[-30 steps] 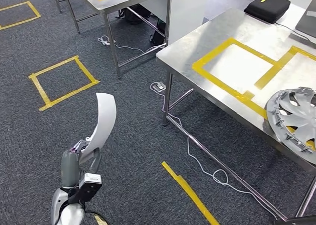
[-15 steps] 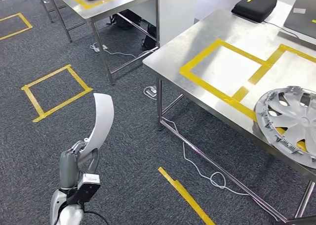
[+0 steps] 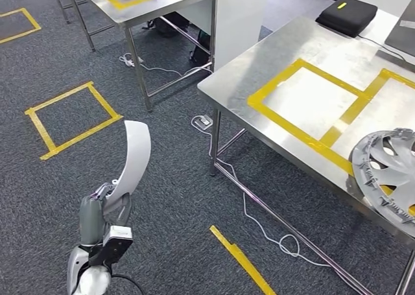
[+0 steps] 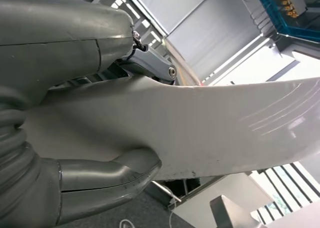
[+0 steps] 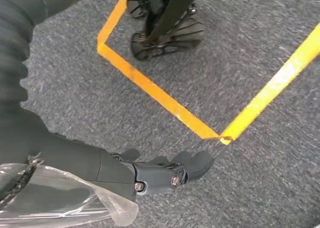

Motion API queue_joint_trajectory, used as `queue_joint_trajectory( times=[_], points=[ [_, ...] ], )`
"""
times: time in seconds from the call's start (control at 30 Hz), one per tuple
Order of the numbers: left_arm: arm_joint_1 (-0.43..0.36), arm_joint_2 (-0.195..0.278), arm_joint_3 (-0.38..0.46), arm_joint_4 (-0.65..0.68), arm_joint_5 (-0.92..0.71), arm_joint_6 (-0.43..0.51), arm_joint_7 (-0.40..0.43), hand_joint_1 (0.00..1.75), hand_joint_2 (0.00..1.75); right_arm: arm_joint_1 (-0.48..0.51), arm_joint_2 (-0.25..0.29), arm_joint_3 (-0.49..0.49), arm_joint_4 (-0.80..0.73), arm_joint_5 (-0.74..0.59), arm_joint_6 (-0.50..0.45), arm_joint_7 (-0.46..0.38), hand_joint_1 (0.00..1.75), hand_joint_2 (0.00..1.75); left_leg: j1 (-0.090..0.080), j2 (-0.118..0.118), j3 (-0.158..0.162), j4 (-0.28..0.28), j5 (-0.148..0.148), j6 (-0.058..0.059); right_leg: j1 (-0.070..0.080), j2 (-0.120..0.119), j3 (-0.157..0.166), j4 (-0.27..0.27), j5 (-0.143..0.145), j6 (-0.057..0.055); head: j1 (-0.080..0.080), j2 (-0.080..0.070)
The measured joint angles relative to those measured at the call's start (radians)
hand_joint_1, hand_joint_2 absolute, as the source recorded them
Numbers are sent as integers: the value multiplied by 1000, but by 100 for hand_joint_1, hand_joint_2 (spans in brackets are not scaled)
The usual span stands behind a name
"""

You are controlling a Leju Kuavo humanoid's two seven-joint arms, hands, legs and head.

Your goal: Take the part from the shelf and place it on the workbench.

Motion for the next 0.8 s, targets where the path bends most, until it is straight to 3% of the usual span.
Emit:
queue_joint_trajectory(
  times=[0.03, 0.1, 0.17, 0.23, 0.3, 0.37, 0.4, 0.43, 0.47, 0.53, 0.6, 0.73, 0.8],
  points=[
    [0, 0, 0, 0, 0, 0, 0, 175, 175, 0, 0, 0, 0, 1, 0, 0, 0, 175, 0, 0, 13, 0, -10, -4, 1, -2, 19, -66, 42, -3, 0, 0],
    [-1, 0, 0, 0, 0, 0, -1, 175, 175, -1, 0, 0, 0, 2, 0, 0, 0, 175, -1, 1, 25, 0, -26, -15, 8, -9, 47, -150, 76, -14, -1, 0],
    [-1, 0, 0, 1, 0, 0, -2, 175, 175, -1, 0, -1, 0, 3, 0, 1, 0, 175, 0, 2, 31, 5, -30, -28, 15, -11, 61, -162, 69, -31, -2, 0],
    [-2, 0, -1, 0, 0, 0, -3, 175, 175, 0, 0, -1, 0, 3, 1, 0, 0, 175, 1, 2, 19, 52, -22, -39, 12, -9, 82, -170, 70, -44, -5, 0],
    [-4, 0, 0, 0, 0, 1, -4, 175, 175, -2, -2, -1, 0, 3, 0, 0, 0, 175, 2, 2, -40, 160, -30, -47, 8, -7, 103, -180, 62, -55, -8, 0],
    [-3, 1, 0, 1, 0, 1, -4, 175, 175, -4, -3, -1, 0, 3, 0, 0, 0, 175, 3, 1, -121, 273, -87, -52, 8, -4, 120, -182, 49, -62, -9, 0],
    [-2, 2, 0, 1, 0, 1, -4, 175, 175, -4, -3, -1, 0, 3, 0, 0, 0, 175, 4, 1, -150, 300, -113, -52, 9, -2, 129, -182, 41, -62, -10, 0],
    [-1, 2, 0, 1, 0, 1, -4, 175, 175, -3, -3, -1, 0, 3, 0, 0, 0, 175, 4, 1, -167, 302, -122, -52, 10, 0, 140, -182, 32, -62, -10, 0],
    [-1, 2, 0, 1, 0, 1, -4, 175, 175, -2, -3, -1, 0, 3, 0, 0, 0, 175, 3, 1, -169, 273, -104, -50, 10, 2, 151, -182, 24, -61, -10, 0],
    [-1, 3, 0, 1, 0, 1, -4, 175, 175, -1, -2, -1, 0, 3, 0, 0, 0, 175, -1, 1, -144, 156, -5, -39, 11, 5, 170, -183, 7, -58, -10, 0],
    [-1, 3, 0, 1, 0, 1, -4, 175, 175, -2, -2, -1, 0, 3, 0, 0, 0, 175, -9, 1, -124, 58, 60, -26, 12, 7, 178, -183, -9, -48, -9, 0],
    [-1, 2, 1, 2, 1, 1, -4, 175, 175, -3, -3, -2, 0, 3, 0, 0, 0, 175, -8, -2, -103, 18, 67, -3, 12, 5, 196, -172, -18, -18, -8, 0],
    [-3, 1, 1, 2, 2, 1, -4, 175, 175, -6, -4, -2, 0, 3, 1, 0, 0, 175, -4, -2, -82, 13, 64, 5, 10, 3, 162, -106, -42, -8, -1, 0]
  ],
)
